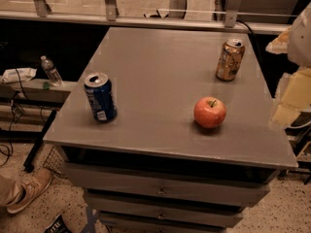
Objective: Move apple near pepsi can
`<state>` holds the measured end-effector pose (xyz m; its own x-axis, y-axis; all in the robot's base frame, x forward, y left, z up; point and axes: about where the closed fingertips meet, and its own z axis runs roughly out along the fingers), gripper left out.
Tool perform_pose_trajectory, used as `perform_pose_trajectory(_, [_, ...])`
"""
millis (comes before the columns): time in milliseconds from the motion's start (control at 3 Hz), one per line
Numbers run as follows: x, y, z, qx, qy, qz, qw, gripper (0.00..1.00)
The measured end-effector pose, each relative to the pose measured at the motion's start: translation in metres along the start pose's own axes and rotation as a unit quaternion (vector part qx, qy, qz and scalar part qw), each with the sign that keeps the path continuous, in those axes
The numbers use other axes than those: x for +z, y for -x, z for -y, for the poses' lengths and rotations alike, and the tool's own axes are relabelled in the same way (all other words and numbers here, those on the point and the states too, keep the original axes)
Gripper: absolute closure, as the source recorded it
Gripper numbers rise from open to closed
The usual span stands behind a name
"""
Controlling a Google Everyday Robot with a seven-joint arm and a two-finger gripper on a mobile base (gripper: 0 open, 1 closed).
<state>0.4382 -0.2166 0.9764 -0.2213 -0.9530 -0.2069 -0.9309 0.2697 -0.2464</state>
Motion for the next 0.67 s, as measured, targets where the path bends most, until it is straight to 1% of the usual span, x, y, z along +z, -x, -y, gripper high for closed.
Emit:
perform_pose_trajectory(333, [0.000,0.000,0.000,0.000,0.000,0.000,1.0000,0.00])
perform_pose_trajectory(667, [0.014,0.020,0.012,0.035,-0.006,0.040,0.9986,0.00])
